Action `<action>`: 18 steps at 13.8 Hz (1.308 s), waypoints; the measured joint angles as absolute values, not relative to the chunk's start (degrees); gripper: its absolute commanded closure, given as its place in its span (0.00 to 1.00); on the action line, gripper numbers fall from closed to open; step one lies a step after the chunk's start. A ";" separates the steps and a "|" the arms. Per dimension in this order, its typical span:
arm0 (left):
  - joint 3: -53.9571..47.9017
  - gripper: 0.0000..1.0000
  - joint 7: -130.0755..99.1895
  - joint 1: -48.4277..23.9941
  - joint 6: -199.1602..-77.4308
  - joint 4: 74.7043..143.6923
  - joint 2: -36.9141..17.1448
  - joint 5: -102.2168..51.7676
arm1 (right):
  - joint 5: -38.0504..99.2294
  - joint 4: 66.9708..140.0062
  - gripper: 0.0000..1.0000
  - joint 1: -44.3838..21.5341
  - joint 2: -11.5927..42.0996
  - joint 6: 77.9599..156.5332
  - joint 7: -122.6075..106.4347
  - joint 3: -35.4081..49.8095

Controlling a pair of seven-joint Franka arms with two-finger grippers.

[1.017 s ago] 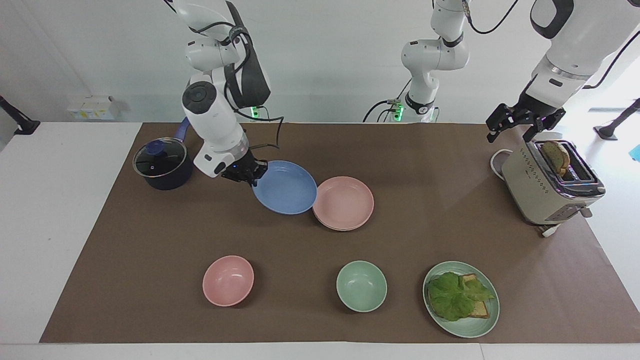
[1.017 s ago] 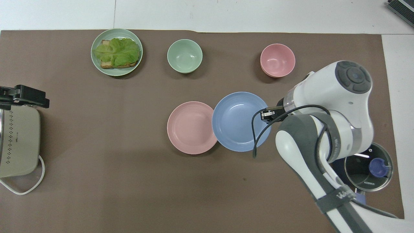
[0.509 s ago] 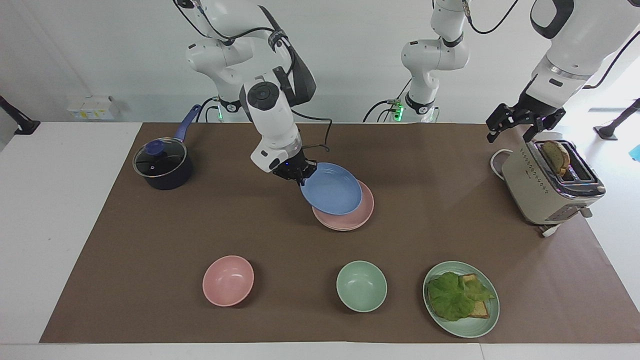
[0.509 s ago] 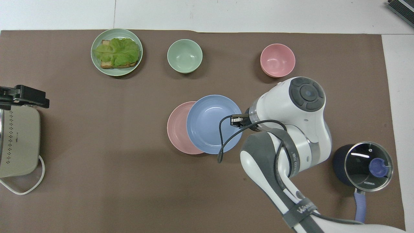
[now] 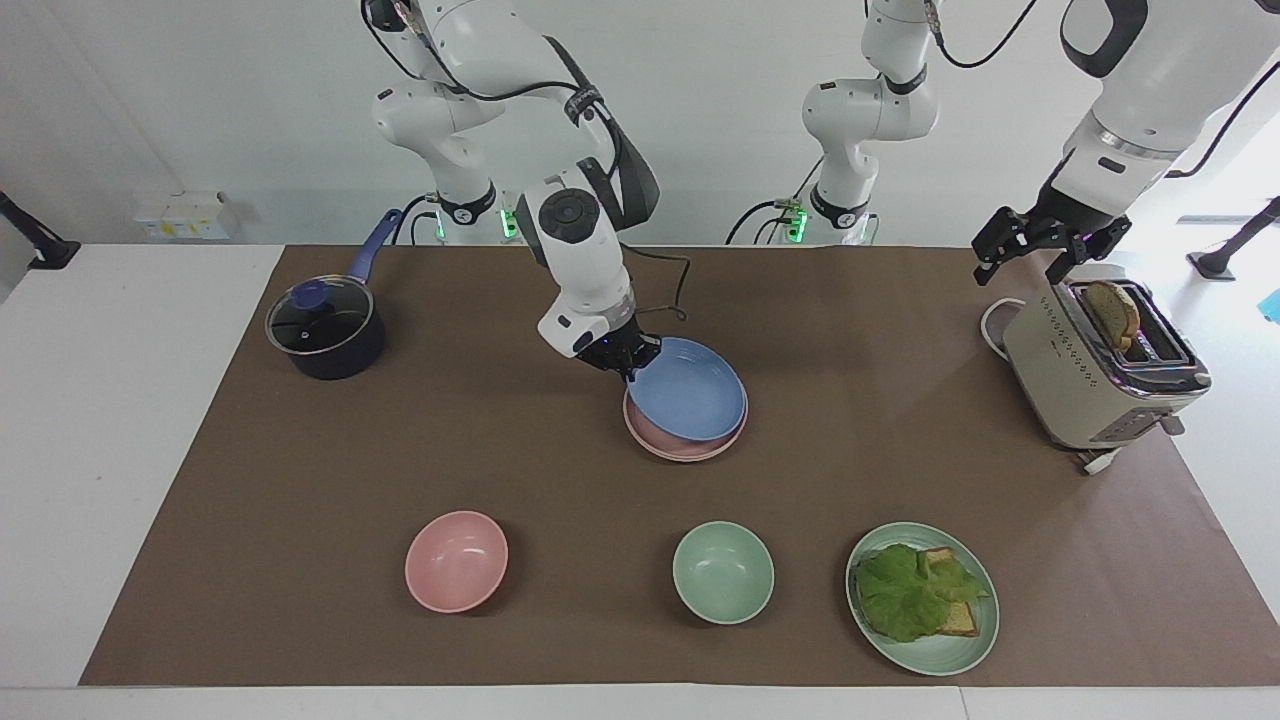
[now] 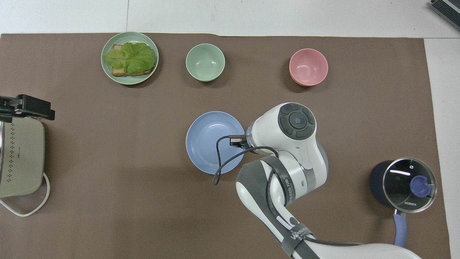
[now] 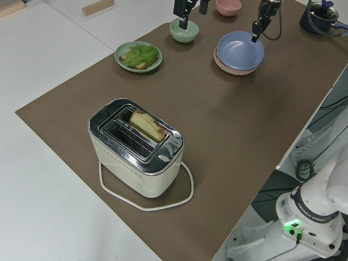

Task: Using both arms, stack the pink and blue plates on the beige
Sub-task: 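Lower the blue plate and open the right gripper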

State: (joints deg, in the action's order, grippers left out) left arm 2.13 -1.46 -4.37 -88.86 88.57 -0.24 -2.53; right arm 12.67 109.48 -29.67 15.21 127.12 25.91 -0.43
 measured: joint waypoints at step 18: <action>2.13 0.00 -1.46 -4.37 -88.86 88.57 -0.24 -2.53 | 6.83 108.48 0.00 -26.15 13.39 128.06 25.09 -1.51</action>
State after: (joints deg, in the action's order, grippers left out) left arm 2.13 -1.46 -4.37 -88.86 88.57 -0.24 -2.53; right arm 6.83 108.48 -26.15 13.39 128.06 25.09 -1.51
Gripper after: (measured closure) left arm 0.000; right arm 0.000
